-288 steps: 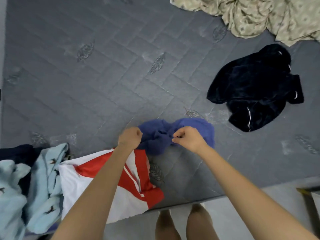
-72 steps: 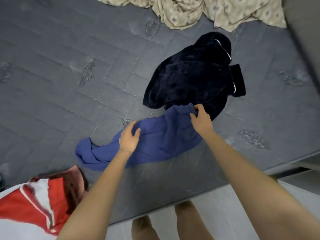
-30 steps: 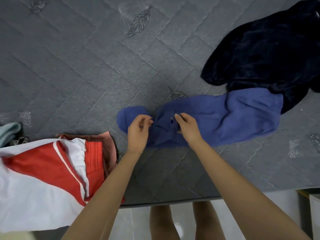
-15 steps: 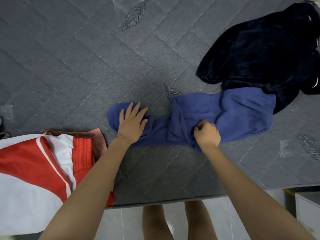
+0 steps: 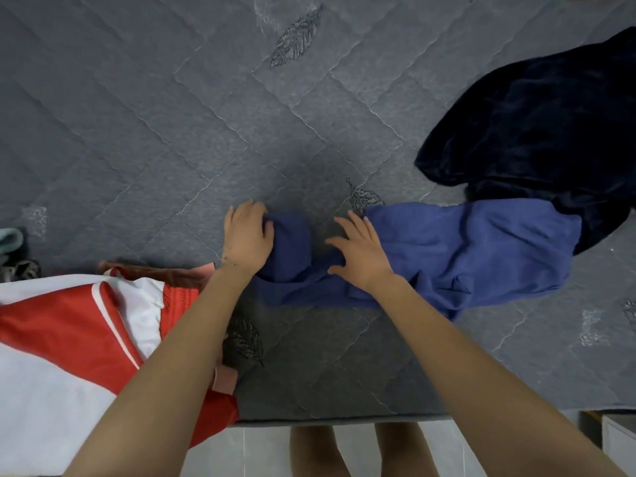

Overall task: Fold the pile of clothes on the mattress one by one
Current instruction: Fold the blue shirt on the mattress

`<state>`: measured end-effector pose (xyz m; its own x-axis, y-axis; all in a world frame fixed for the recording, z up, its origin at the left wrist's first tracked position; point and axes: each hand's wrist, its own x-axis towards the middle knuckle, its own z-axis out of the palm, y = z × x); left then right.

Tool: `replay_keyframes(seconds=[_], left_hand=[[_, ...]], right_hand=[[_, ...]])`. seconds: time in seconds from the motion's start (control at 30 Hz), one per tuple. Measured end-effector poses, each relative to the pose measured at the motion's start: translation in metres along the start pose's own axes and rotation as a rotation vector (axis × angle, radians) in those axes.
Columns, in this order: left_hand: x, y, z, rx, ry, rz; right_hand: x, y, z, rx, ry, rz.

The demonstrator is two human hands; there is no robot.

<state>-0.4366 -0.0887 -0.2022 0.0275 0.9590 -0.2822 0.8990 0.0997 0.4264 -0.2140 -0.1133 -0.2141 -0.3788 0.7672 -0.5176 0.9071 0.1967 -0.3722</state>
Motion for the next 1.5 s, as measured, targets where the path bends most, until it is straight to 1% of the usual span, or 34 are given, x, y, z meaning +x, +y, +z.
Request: replay_keyframes(seconds=[0.03,0.1,0.13,0.2,0.27,0.33,0.37,0.43,0.5,0.53,0.67,0.8,0.87,0.93,1.03,1.07,1.1,1.17,1.23,1.3,1.37,1.47,1.5], left_hand=[[0.004,-0.001,-0.008,-0.117,0.028,-0.065],[0.011,-0.006,-0.022,-0.274,0.022,-0.187],[0.015,-0.01,-0.028,-0.296,0.016,-0.227],[0.025,-0.019,-0.04,-0.311,0.036,-0.279],[0.033,-0.03,-0.049,-0.261,0.064,-0.34],[0.038,-0.045,-0.057,-0.175,0.053,-0.415],[0.039,-0.053,-0.061,-0.127,0.027,-0.458],[0.039,-0.067,-0.067,-0.032,-0.077,-0.522],[0.04,-0.078,-0.07,-0.012,-0.163,-0.552],[0.04,-0.082,-0.07,-0.06,-0.176,-0.555],[0.041,-0.093,-0.066,-0.422,-0.124,-0.504],[0.045,-0.095,-0.056,-0.595,-0.098,-0.493],[0.045,-0.09,-0.053,-0.691,-0.099,-0.507],[0.045,-0.08,-0.053,-0.796,-0.113,-0.474],[0.049,-0.064,-0.055,-1.013,-0.073,-0.478],[0.052,-0.063,-0.055,-1.033,-0.034,-0.472],[0.053,-0.063,-0.054,-0.995,-0.006,-0.44],[0.057,-0.069,-0.049,-0.776,0.013,-0.347],[0.06,-0.074,-0.043,-0.507,-0.016,-0.21],[0.062,-0.072,-0.039,-0.32,-0.076,-0.143],[0.067,-0.064,-0.034,-0.225,-0.07,-0.196],[0.079,-0.059,-0.027,-0.105,-0.051,-0.384],[0.082,-0.059,-0.026,-0.052,-0.047,-0.383]], right_hand=[[0.002,-0.001,0.003,0.03,-0.007,-0.022],[0.005,-0.004,0.005,0.157,0.06,-0.056],[0.007,-0.005,0.003,0.206,0.117,-0.047],[0.012,-0.008,-0.005,0.246,0.145,0.013],[0.018,-0.01,-0.015,0.306,0.157,0.137],[0.024,-0.009,-0.022,0.395,0.204,0.258],[0.027,-0.009,-0.023,0.422,0.227,0.298],[0.031,-0.01,-0.025,0.456,0.268,0.355],[0.032,-0.011,-0.024,0.505,0.326,0.416],[0.032,-0.012,-0.024,0.536,0.353,0.446],[0.031,-0.017,-0.022,0.648,0.413,0.556],[0.035,-0.019,-0.025,0.741,0.471,0.634],[0.036,-0.02,-0.024,0.741,0.461,0.644],[0.035,-0.02,-0.023,0.73,0.473,0.676],[0.033,-0.018,-0.024,0.753,0.583,0.753],[0.032,-0.017,-0.026,0.772,0.627,0.782],[0.032,-0.016,-0.028,0.786,0.668,0.811],[0.032,-0.012,-0.032,0.802,0.743,0.878],[0.033,-0.008,-0.035,0.825,0.788,0.93],[0.034,-0.005,-0.036,0.852,0.795,0.948],[0.034,-0.004,-0.038,0.865,0.79,0.946],[0.034,0.0,-0.038,0.876,0.774,0.935],[0.033,0.002,-0.038,0.879,0.758,0.926]])
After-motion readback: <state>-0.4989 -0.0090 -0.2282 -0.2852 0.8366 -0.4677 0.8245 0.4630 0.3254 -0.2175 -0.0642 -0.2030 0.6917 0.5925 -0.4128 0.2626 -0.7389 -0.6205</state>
